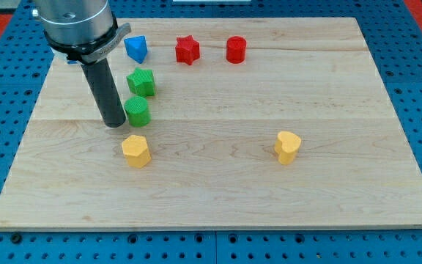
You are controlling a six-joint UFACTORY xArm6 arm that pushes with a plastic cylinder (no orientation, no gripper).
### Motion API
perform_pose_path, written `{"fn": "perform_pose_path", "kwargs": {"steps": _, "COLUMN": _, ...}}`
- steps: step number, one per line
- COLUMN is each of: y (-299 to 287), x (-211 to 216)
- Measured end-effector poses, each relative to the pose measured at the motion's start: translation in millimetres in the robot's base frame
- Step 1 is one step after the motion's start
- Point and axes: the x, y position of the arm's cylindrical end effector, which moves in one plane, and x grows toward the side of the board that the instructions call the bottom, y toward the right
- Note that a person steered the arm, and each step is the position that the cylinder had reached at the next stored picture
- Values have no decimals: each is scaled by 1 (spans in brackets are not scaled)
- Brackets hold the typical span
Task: Push the yellow heart to the bottom center
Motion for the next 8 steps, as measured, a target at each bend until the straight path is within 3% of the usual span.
{"fn": "perform_pose_path", "kwargs": {"steps": 2, "y": 17, "x": 20}}
{"fn": "perform_pose_path", "kwargs": {"steps": 4, "y": 143, "x": 20}}
{"fn": "perform_pose_path", "kwargs": {"steps": 5, "y": 225, "x": -17}}
{"fn": "perform_pose_path", "kwargs": {"steps": 6, "y": 278, "x": -9}}
{"fn": "perform_pose_path", "kwargs": {"steps": 7, "y": 273, "x": 68}}
{"fn": "perform_pose_path", "kwargs": {"steps": 8, "y": 232, "x": 111}}
